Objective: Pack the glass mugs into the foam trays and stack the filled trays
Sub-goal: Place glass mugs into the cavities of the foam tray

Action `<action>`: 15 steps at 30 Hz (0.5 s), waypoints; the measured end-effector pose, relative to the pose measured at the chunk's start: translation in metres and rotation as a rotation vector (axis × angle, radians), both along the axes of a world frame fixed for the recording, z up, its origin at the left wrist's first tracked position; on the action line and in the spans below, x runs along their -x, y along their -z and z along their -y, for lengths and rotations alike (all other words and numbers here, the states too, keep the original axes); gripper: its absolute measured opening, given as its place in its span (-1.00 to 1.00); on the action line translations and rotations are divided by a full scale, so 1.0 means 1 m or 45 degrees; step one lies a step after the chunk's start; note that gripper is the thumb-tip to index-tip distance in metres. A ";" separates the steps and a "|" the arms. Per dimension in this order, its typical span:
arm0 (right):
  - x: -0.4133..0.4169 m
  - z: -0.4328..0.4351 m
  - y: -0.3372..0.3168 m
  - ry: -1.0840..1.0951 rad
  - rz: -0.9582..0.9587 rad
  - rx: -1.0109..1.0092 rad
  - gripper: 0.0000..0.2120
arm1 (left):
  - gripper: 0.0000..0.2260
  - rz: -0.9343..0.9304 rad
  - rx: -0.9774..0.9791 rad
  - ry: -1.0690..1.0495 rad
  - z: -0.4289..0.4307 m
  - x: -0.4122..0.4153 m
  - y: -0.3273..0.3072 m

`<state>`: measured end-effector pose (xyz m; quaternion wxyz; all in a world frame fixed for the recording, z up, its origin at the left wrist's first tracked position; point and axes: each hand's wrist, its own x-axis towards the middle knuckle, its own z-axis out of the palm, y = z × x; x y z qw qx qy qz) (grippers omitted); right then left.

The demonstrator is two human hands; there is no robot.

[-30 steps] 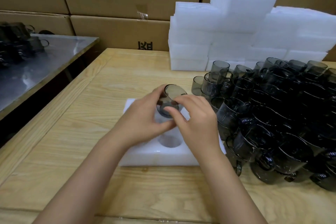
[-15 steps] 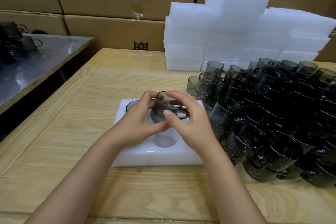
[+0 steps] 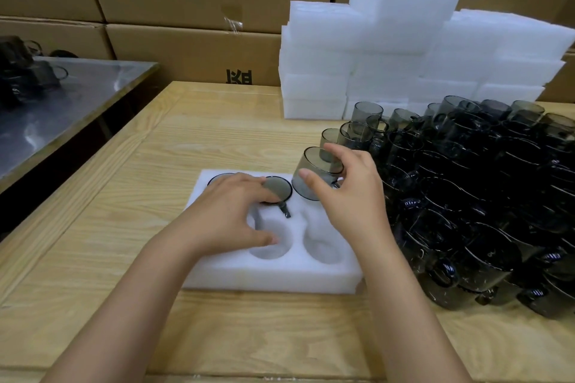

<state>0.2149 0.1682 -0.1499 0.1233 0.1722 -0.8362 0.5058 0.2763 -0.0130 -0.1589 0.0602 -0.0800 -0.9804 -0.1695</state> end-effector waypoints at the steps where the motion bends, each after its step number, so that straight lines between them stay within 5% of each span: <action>1: 0.001 0.001 0.000 0.000 0.005 -0.014 -0.47 | -0.54 -0.005 -0.019 -0.008 0.003 -0.002 -0.001; 15: 0.002 0.001 0.005 -0.076 0.111 -0.114 -0.46 | -0.68 0.019 -0.042 -0.199 0.006 -0.008 -0.008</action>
